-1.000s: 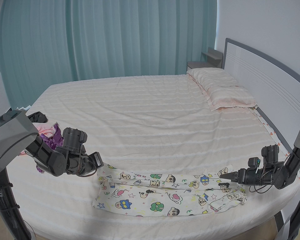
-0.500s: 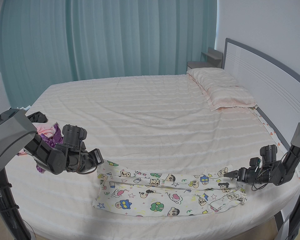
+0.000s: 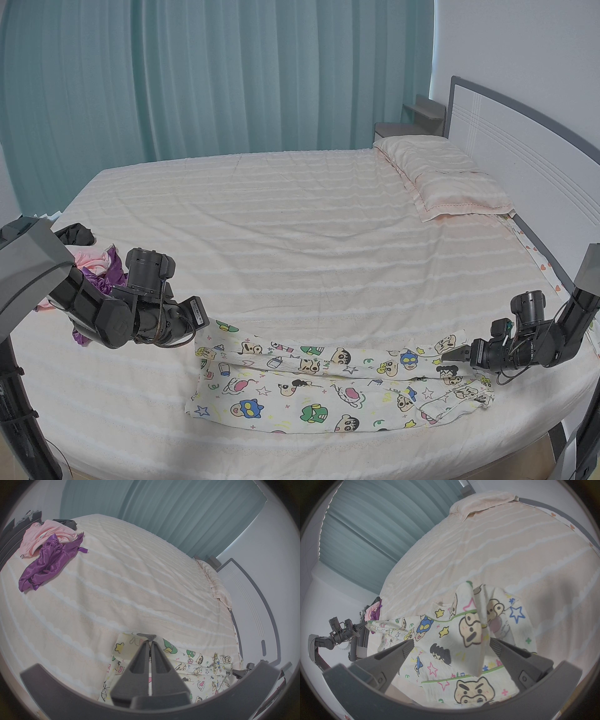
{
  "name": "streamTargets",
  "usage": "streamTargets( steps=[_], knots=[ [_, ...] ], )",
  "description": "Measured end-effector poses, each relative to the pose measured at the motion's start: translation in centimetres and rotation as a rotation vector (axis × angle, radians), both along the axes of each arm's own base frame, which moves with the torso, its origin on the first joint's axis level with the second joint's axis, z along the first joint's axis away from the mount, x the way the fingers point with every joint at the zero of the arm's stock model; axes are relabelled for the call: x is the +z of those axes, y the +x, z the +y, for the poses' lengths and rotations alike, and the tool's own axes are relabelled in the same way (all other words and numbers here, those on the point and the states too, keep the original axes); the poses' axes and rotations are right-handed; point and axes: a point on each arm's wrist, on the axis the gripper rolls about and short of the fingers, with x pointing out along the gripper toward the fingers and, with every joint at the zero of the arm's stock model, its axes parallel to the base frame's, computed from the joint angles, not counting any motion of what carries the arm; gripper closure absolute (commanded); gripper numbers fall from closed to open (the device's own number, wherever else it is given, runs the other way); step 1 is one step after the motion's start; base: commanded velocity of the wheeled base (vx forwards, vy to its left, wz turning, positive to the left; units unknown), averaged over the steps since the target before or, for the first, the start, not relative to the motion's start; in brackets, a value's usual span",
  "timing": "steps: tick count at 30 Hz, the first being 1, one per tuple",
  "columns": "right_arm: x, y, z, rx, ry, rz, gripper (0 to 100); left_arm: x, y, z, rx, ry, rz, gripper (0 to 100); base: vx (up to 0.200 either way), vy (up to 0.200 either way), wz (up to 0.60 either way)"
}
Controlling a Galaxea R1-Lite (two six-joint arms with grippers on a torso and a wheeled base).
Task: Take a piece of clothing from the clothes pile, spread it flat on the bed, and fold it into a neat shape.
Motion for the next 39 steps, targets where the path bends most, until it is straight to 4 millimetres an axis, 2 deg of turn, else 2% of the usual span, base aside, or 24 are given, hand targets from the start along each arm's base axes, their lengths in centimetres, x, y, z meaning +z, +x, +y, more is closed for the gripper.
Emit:
streamTargets(
  steps=[7, 14, 23, 30, 39],
  knots=[
    [-0.5, 1.2, 0.2, -0.010, 0.015, -0.003, 100, 0.1, 0.2, 0.0, 0.002, -0.001, -0.008, 100, 0.000, 0.000, 0.00],
    [1.4, 1.6, 0.1, -0.074, 0.127, -0.015, 100, 1.3, 1.4, 0.0, 0.011, -0.010, -0.052, 100, 0.000, 0.000, 0.00],
    [3.6, 3.2, -0.7, -0.132, 0.199, -0.093, 100, 3.4, 3.8, -0.1, 0.024, -0.025, -0.137, 100, 0.000, 0.000, 0.00],
    [4.4, 4.5, -1.2, -0.179, 0.251, -0.176, 100, 2.9, 4.9, 0.3, 0.054, -0.010, -0.140, 100, 0.000, 0.000, 0.00],
    [4.0, 5.1, -1.4, -0.204, 0.279, -0.226, 100, 1.8, 5.7, 1.1, 0.092, 0.003, -0.130, 100, 0.000, 0.000, 0.00]
  ],
)
